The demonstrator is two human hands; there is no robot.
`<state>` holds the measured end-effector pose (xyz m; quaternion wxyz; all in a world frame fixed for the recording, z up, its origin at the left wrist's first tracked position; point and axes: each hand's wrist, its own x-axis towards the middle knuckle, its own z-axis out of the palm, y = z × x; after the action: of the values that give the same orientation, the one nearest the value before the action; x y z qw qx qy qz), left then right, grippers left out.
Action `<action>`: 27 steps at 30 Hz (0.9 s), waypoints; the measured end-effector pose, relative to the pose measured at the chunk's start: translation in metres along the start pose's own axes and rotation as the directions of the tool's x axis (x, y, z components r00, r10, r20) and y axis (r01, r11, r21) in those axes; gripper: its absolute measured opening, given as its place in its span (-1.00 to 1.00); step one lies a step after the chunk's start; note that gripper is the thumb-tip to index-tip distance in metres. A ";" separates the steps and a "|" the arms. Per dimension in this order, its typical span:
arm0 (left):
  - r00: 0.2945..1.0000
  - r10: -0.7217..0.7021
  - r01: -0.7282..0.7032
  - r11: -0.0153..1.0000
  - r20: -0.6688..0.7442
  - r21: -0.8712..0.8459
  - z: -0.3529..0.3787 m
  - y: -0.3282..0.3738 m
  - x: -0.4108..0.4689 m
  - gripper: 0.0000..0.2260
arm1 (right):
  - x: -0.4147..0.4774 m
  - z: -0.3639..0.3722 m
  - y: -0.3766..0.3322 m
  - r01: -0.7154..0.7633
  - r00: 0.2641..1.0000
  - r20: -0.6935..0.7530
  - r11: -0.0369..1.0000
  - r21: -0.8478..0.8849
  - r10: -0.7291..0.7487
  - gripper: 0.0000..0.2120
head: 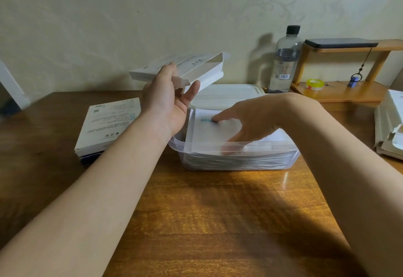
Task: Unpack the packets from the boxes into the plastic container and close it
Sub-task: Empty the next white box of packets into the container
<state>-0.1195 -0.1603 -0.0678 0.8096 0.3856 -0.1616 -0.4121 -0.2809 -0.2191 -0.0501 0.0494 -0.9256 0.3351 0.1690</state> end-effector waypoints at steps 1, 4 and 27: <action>1.000 0.000 0.000 1.000 0.003 -0.001 0.000 0.000 0.000 -0.91 | 0.003 0.002 -0.001 0.001 1.000 0.002 1.000 0.003 -0.001 -0.12; 1.000 0.001 -0.001 1.000 0.004 -0.009 0.001 0.001 -0.001 -0.91 | 0.006 0.003 -0.004 0.011 1.000 0.004 1.000 0.018 -0.011 -0.13; 1.000 -0.001 0.001 0.999 0.012 0.038 0.002 0.001 -0.005 -0.82 | 0.013 0.009 -0.017 0.035 0.998 -0.054 0.998 0.059 -0.031 -0.30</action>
<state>-0.1234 -0.1570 -0.0651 0.8009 0.3987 -0.1739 -0.4116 -0.2631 -0.2122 -0.0639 0.0712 -0.9333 0.3258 0.1334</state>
